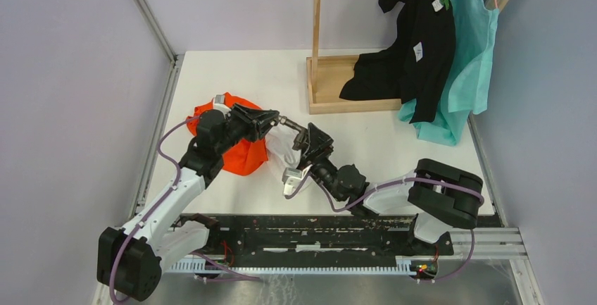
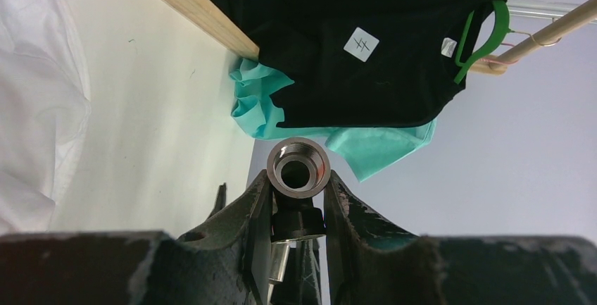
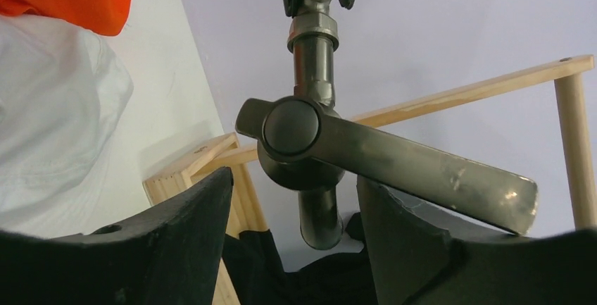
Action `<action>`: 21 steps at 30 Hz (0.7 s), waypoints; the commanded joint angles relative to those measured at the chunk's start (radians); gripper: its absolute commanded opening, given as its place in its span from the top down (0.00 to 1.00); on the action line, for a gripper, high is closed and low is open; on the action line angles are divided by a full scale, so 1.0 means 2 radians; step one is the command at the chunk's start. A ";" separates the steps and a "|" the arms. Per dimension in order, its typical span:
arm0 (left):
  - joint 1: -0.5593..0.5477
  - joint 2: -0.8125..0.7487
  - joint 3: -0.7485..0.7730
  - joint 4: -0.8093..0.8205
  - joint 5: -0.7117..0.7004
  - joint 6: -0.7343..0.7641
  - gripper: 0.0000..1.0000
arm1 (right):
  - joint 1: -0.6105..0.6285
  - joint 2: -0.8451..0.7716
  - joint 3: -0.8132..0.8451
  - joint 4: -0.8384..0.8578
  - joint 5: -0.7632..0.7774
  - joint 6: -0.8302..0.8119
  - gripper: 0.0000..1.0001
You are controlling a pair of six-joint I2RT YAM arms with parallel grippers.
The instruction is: Install the water faucets
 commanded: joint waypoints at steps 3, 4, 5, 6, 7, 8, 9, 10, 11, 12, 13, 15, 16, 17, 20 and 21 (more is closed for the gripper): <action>0.001 -0.009 0.005 0.053 0.014 -0.018 0.97 | 0.003 0.016 0.025 0.026 0.001 -0.016 0.59; 0.002 -0.010 0.003 0.053 0.014 -0.019 0.97 | 0.003 0.017 0.026 0.027 0.002 -0.015 0.70; 0.001 -0.011 0.002 0.053 0.014 -0.019 0.97 | 0.003 0.018 0.026 0.029 0.003 -0.014 0.78; 0.001 -0.012 0.001 0.053 0.014 -0.019 0.97 | 0.003 0.017 0.027 0.028 0.004 -0.012 0.83; 0.001 -0.013 0.001 0.053 0.014 -0.018 0.97 | 0.002 0.017 0.027 0.027 0.004 -0.011 0.91; 0.001 -0.013 0.001 0.053 0.014 -0.017 0.97 | 0.003 0.015 0.028 0.027 0.004 -0.008 0.97; 0.001 -0.013 0.001 0.053 0.014 -0.017 0.97 | 0.003 0.014 0.028 0.026 0.003 -0.004 0.99; 0.001 -0.013 0.002 0.053 0.014 -0.016 0.97 | 0.002 0.010 0.026 0.023 0.002 0.005 0.99; 0.002 -0.013 0.002 0.053 0.014 -0.016 0.97 | 0.003 0.005 0.026 0.016 -0.001 0.016 0.99; 0.001 -0.014 0.002 0.053 0.014 -0.015 0.97 | 0.003 -0.004 0.024 0.000 -0.006 0.031 0.99; 0.002 -0.014 0.002 0.053 0.014 -0.014 0.97 | 0.002 -0.021 0.023 -0.021 -0.012 0.051 0.99; 0.001 -0.014 0.002 0.053 0.014 -0.013 0.97 | 0.002 -0.056 0.021 -0.078 -0.029 0.116 0.99; 0.001 -0.014 0.002 0.053 0.014 -0.013 0.97 | 0.002 -0.075 0.022 -0.111 -0.042 0.148 0.99; 0.002 -0.014 0.001 0.054 0.014 -0.013 0.97 | 0.001 -0.095 0.025 -0.149 -0.059 0.181 0.99; 0.001 -0.012 -0.002 0.058 0.015 -0.013 0.97 | -0.001 -0.144 0.037 -0.265 -0.116 0.273 0.99; 0.001 -0.011 -0.003 0.060 0.015 -0.013 0.97 | -0.005 -0.155 0.041 -0.290 -0.133 0.301 0.99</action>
